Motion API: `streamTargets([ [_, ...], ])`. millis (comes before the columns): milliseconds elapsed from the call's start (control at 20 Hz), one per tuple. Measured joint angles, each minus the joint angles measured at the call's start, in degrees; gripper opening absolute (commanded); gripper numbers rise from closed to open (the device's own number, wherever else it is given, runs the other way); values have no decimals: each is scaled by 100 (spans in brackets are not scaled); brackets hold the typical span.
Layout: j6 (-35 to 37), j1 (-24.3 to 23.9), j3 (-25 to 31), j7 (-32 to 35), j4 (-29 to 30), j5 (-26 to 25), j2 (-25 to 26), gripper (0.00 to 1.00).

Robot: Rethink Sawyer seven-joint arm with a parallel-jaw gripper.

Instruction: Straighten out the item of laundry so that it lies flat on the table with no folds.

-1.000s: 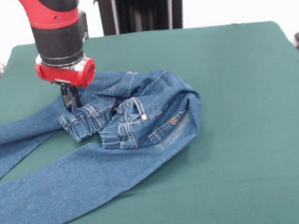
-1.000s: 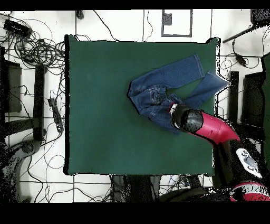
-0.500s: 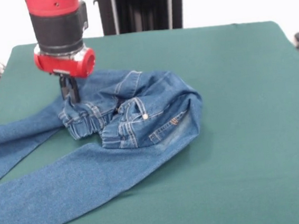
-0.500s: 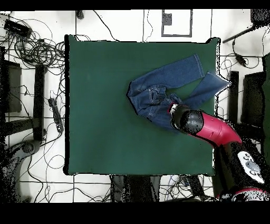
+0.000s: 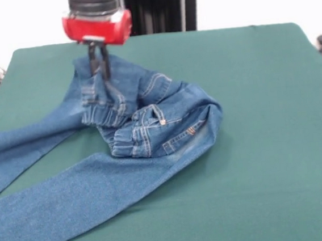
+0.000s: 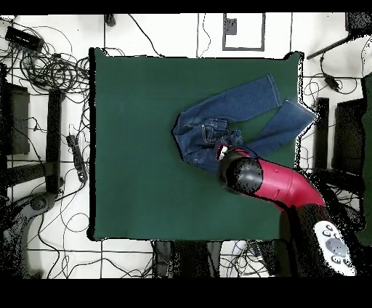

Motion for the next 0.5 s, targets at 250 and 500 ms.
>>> streamTargets([
  [250,-1,231,-1,0,317,0,-290,0],
  [500,-34,389,-22,0,607,0,-451,0],
])
